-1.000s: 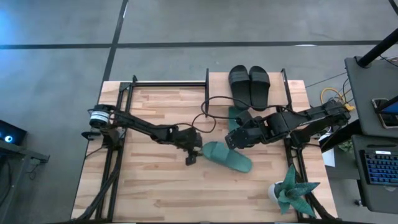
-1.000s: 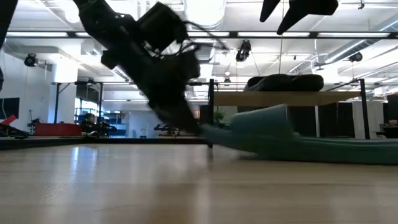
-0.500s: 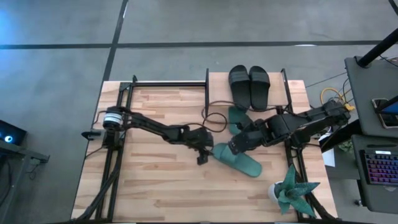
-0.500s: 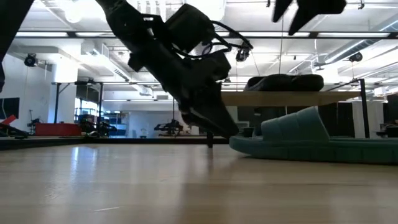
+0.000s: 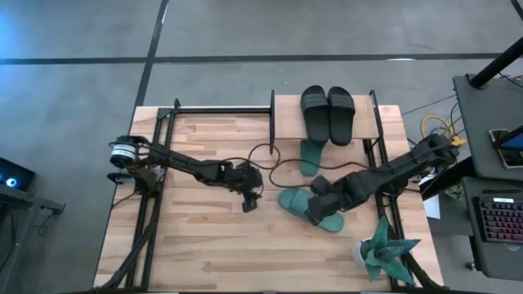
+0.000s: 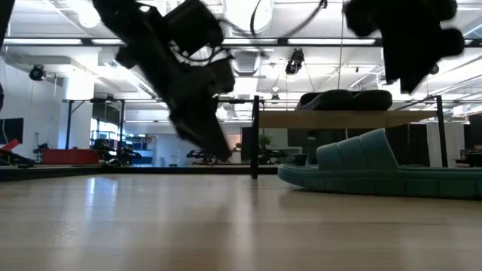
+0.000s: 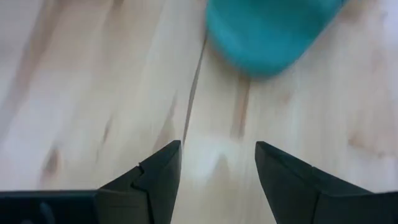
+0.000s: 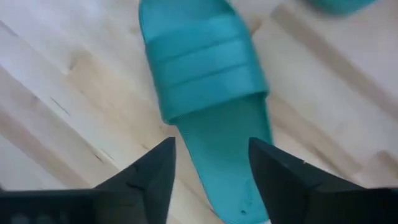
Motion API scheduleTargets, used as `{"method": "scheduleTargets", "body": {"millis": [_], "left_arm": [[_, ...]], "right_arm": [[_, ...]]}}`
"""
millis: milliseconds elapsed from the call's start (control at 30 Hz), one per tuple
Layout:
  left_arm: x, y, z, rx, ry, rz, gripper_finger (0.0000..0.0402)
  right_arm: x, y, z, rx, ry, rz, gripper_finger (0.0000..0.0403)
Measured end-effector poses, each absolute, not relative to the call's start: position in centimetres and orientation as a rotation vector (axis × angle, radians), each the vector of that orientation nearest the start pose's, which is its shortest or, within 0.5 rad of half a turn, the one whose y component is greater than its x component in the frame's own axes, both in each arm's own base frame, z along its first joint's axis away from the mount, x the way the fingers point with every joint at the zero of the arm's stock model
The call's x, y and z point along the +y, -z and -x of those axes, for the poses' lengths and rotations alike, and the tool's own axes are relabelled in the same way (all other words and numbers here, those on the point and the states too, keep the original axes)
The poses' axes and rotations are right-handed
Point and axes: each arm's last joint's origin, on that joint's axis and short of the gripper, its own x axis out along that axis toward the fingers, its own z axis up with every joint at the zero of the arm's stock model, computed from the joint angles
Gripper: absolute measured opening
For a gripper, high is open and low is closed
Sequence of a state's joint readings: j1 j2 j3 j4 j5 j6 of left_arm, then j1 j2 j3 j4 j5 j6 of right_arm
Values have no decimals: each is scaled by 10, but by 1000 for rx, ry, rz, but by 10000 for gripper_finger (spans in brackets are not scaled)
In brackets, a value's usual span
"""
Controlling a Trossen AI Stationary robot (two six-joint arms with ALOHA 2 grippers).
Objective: Pick and place slides into the shelf
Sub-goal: Put the green slipper under the shelf
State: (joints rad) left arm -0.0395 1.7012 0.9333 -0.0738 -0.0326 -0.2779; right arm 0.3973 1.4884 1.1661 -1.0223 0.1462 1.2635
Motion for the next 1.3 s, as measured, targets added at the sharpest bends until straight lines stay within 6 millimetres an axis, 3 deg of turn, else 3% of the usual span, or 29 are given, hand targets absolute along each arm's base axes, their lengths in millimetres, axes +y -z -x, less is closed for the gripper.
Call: {"method": "scheduleTargets", "body": {"millis": [133,367,600,867,1300], "left_arm": [[-12,-156,-319,871,-152,309,191],[-15,-141,-291,922,-184,368,191],[-14,-136,-275,936,-202,388,191],[-14,-135,-273,935,-204,387,191],[-14,-134,-273,921,-200,388,191]], "right_arm": [[101,-225,-249,1223,629,-789,121],[96,-201,-233,1263,772,-823,17],[95,-184,-223,1273,829,-826,12],[102,-164,-224,1187,763,-955,13],[112,-163,-242,1103,573,-1035,13]]}}
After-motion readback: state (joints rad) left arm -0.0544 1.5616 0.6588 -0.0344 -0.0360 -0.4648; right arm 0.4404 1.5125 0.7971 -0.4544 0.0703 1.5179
